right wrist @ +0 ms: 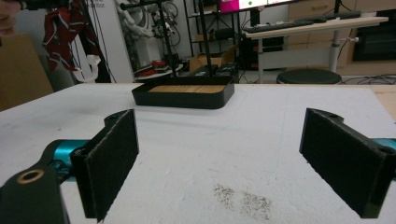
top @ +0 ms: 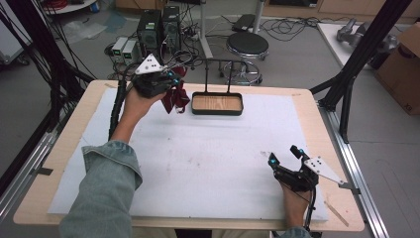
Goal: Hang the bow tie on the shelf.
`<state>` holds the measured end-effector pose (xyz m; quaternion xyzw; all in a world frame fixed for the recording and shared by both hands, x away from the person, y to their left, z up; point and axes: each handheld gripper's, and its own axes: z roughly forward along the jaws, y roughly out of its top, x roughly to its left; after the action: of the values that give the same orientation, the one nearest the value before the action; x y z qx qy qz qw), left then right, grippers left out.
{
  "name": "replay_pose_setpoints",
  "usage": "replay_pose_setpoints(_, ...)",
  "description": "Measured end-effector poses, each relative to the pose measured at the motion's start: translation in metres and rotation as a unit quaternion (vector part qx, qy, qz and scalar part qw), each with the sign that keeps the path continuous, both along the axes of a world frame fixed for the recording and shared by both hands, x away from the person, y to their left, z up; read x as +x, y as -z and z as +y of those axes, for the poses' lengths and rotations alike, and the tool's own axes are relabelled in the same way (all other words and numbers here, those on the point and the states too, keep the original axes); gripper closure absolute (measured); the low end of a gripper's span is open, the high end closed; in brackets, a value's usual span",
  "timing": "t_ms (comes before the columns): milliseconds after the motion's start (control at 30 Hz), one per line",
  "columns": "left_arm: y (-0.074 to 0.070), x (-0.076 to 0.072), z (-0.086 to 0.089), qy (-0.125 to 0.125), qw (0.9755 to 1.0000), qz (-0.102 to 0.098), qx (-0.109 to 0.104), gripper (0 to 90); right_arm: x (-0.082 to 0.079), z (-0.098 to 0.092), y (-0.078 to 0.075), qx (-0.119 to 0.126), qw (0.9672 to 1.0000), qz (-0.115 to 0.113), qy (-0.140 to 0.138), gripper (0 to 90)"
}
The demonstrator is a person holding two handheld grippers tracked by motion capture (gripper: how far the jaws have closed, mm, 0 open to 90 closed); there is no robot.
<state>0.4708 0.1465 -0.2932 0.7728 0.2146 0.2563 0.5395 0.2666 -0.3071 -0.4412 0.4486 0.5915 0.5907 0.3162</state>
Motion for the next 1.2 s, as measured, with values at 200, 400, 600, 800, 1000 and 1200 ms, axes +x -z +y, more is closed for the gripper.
replay_pose_setpoints(200,-0.012,0.014,-0.02,0.025,0.9995,-0.014,0.014,86.7,0.001,0.0,0.0,-0.001,1.0,-0.003,0.0,10.8)
replay_pose_setpoints(400,-0.021,0.032,-0.031,0.023,0.9993,-0.022,0.018,86.7,0.001,0.0,0.0,-0.001,1.0,-0.003,0.0,10.8)
replay_pose_setpoints(600,-0.025,0.048,-0.033,0.015,0.9995,-0.022,0.017,86.6,0.001,0.0,0.0,0.0,1.0,-0.002,-0.001,10.8)
replay_pose_setpoints(800,-0.025,0.062,-0.037,0.009,0.9996,-0.018,0.019,86.6,0.001,0.0,0.0,0.001,1.0,0.001,-0.003,10.8)
replay_pose_setpoints(1000,-0.015,0.074,-0.032,-0.022,0.9992,-0.004,0.032,86.5,0.001,0.0,0.0,0.001,1.0,0.001,-0.004,10.8)
replay_pose_setpoints(1200,0.002,0.08,-0.019,-0.058,0.9978,0.017,0.028,86.3,0.001,0.0,0.0,-0.001,1.0,0.0,-0.005,10.8)
